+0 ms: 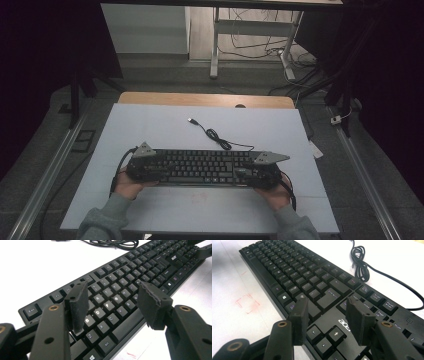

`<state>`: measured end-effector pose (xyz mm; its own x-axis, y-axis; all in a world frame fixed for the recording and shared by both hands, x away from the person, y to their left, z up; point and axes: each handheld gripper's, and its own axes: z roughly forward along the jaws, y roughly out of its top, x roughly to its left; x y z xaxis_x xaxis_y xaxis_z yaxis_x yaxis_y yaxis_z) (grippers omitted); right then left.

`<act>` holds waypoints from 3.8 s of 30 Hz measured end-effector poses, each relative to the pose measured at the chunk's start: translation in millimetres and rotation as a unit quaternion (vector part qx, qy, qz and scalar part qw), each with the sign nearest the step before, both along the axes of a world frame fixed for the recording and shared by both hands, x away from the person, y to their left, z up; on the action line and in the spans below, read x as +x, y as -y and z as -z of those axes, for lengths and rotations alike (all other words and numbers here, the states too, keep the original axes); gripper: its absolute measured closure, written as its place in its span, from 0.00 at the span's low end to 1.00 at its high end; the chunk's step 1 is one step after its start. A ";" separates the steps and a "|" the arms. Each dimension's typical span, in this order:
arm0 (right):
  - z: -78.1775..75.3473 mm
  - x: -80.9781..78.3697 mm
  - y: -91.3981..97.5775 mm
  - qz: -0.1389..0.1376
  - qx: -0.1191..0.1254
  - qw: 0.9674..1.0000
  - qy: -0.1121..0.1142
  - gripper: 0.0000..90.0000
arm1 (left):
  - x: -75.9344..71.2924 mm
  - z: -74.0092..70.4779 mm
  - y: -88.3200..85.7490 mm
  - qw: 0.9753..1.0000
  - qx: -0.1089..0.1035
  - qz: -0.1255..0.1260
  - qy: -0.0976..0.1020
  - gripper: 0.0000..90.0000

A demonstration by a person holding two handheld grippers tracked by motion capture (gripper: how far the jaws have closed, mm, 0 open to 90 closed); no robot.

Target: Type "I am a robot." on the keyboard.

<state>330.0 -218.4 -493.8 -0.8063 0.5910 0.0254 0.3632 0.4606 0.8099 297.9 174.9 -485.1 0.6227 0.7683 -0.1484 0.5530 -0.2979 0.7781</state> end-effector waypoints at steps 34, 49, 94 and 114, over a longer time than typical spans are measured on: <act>0.9 0.3 -0.4 0.001 -0.007 1.000 -0.002 0.59 | 10.0 15.8 -19.1 0.998 0.055 -0.032 -0.030 0.68; 1.2 0.3 -0.6 0.002 -0.008 1.000 -0.002 0.59 | 14.4 25.0 -17.2 0.995 0.088 -0.030 -0.044 0.99; 0.9 1.0 1.0 0.005 -0.008 1.000 0.003 0.59 | 7.0 7.2 -24.0 1.000 0.000 -0.030 0.003 0.55; 0.8 1.1 1.1 0.004 -0.008 1.000 0.001 0.59 | 1.6 -2.9 -17.8 1.000 -0.012 -0.007 0.012 0.49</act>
<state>331.1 -219.5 -494.6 -0.8021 0.5970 0.0139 0.3641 0.4705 0.8038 299.6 192.7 -482.3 0.6156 0.7733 -0.1516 0.5377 -0.2716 0.7982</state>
